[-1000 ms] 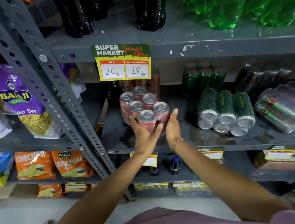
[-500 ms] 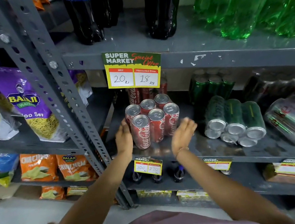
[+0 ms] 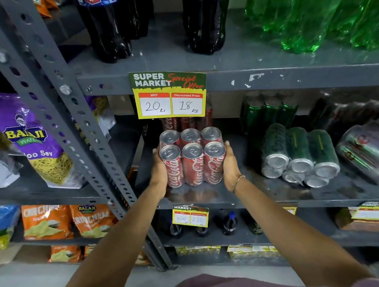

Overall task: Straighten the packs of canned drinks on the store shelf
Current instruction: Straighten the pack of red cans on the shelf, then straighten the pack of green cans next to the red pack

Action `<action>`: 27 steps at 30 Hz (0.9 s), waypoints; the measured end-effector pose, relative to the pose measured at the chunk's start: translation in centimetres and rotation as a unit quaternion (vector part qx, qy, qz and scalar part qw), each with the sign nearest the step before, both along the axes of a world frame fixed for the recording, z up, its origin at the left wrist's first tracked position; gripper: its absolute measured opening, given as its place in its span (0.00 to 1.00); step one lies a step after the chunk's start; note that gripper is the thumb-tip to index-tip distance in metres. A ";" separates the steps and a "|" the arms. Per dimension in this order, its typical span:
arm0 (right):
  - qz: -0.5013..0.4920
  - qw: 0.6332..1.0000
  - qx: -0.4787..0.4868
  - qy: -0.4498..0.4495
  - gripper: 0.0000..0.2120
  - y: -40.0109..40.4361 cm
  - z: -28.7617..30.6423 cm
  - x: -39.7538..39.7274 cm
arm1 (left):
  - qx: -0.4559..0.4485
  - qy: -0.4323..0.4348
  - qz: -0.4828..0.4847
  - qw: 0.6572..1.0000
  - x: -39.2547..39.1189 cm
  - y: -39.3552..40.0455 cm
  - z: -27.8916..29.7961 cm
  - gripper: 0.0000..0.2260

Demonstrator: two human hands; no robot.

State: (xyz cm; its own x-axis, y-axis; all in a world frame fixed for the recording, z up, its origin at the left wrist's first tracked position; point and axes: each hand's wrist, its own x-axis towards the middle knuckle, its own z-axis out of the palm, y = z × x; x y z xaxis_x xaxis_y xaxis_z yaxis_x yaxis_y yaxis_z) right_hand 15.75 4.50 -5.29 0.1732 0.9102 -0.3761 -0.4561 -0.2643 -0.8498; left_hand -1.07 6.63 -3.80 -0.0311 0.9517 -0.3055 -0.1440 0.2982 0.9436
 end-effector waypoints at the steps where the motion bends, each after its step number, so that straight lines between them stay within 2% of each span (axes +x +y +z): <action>1: 0.003 1.000 -0.002 -0.021 0.30 -0.2 0.1 0.0 | 0.000 0.009 -0.013 1.000 -0.3 0.1 0.1 0.27; 3: 0.010 0.997 -0.005 -0.073 0.30 -0.8 0.6 0.3 | 0.001 0.049 -0.033 0.998 -0.6 -0.1 0.3 0.30; 6: -0.030 0.988 0.024 -0.152 0.27 -2.1 1.3 0.6 | 0.036 0.184 0.003 0.982 -0.6 -1.6 0.6 0.29; 9: -0.159 0.947 0.075 -0.271 0.18 -4.0 1.6 1.6 | 0.243 0.276 0.025 0.930 -0.2 -3.7 0.7 0.22; 11: -0.216 0.929 0.102 -0.284 0.17 -5.6 2.6 2.7 | 0.355 0.292 -0.032 0.887 1.1 -4.8 0.7 0.21; 16: -0.320 0.886 0.104 -0.319 0.19 -9.3 4.7 7.7 | 0.427 0.251 -0.193 0.847 6.5 -7.4 2.6 0.22; 18: -0.370 0.872 0.075 -0.311 0.20 -10.5 5.1 10.8 | 0.392 0.237 -0.248 0.854 9.1 -7.9 3.5 0.22; 20: -0.409 0.857 0.018 -0.313 0.18 -11.3 5.1 14.5 | 0.283 0.219 -0.291 0.887 12.2 -6.6 3.6 0.23; 22: -0.372 0.872 -0.055 -0.313 0.18 -11.5 4.8 18.5 | 0.103 0.163 -0.292 0.937 15.5 -4.7 3.3 0.24; 23: -0.328 0.886 -0.105 -0.309 0.17 -11.3 4.2 20.7 | 0.034 0.142 -0.274 0.951 17.1 -4.0 3.2 0.23; 25: -0.269 0.916 -0.150 -0.257 0.12 -10.8 2.6 24.8 | -0.038 0.115 -0.250 0.960 19.7 -3.1 3.7 0.18; 27: -0.247 0.928 -0.163 -0.227 0.11 -11.2 2.6 26.8 | -0.064 0.103 -0.233 0.965 22.2 -2.7 3.9 0.16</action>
